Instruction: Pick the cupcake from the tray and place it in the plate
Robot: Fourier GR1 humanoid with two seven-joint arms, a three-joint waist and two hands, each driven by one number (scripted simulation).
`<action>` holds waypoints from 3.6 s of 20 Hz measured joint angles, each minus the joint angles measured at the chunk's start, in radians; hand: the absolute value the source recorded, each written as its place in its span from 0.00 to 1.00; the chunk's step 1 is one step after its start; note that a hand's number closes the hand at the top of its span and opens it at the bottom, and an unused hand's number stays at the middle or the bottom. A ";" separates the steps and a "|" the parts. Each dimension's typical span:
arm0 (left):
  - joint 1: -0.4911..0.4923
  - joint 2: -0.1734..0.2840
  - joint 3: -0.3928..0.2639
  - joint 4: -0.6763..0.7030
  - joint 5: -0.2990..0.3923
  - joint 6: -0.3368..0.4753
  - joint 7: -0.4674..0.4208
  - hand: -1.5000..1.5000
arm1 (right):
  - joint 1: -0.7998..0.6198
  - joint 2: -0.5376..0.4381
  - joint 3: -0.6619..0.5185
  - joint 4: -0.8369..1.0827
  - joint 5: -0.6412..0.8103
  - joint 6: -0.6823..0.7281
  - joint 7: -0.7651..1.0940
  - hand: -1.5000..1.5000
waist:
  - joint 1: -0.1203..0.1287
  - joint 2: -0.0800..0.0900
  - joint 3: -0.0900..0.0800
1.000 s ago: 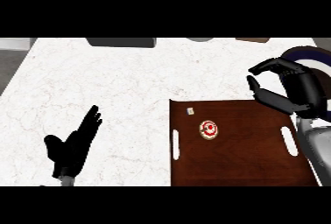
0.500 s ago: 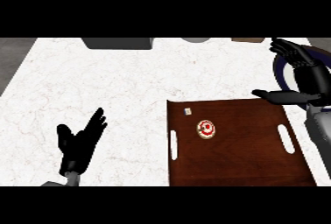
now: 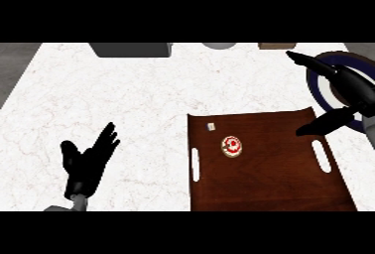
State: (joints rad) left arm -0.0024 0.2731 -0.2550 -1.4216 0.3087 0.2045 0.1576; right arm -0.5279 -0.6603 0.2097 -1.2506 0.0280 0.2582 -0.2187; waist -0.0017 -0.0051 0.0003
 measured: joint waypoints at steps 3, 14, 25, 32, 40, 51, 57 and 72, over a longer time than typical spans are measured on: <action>-0.003 -0.012 -0.001 0.007 -0.013 0.005 -0.006 0.50 | -0.007 0.000 0.052 -0.084 0.044 0.027 0.112 0.00 | -0.002 -0.001 0.000; -0.010 -0.023 0.036 0.013 -0.034 -0.030 0.013 0.50 | 0.065 0.131 0.165 -0.292 0.254 0.019 0.401 0.00 | 0.003 0.002 0.001; 0.002 -0.078 0.053 0.008 -0.091 -0.043 0.002 0.50 | 0.113 0.291 0.190 -0.300 0.394 0.102 0.499 0.00 | 0.005 0.002 0.003; -0.002 -0.085 0.088 0.009 -0.105 -0.077 0.016 0.50 | 0.160 0.351 0.196 -0.310 0.525 0.104 0.508 0.00 | 0.004 0.002 0.002; 0.016 -0.092 0.117 -0.018 -0.119 -0.102 0.049 0.50 | 0.168 0.403 0.182 -0.206 0.668 0.073 0.458 0.00 | 0.006 0.004 0.001; 0.039 -0.131 0.118 -0.047 -0.169 -0.106 0.065 0.50 | 0.131 0.453 0.175 -0.021 0.801 0.078 0.324 1.00 | 0.007 0.005 0.000; 0.025 -0.139 0.144 -0.031 -0.176 -0.127 0.062 0.50 | 0.109 0.470 0.166 0.030 0.890 0.037 0.251 1.00 | 0.006 0.004 0.000; 0.073 -0.137 0.192 -0.049 -0.166 -0.130 0.052 0.50 | 0.611 0.370 0.015 -0.466 0.783 -0.330 0.036 1.00 | -0.051 -0.009 0.002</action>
State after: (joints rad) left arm 0.0709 0.1366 -0.0632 -1.4710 0.1427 0.0748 0.2092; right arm 0.0829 -0.2903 0.2248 -1.7161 0.8111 -0.0714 -0.1830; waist -0.0529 -0.0139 0.0022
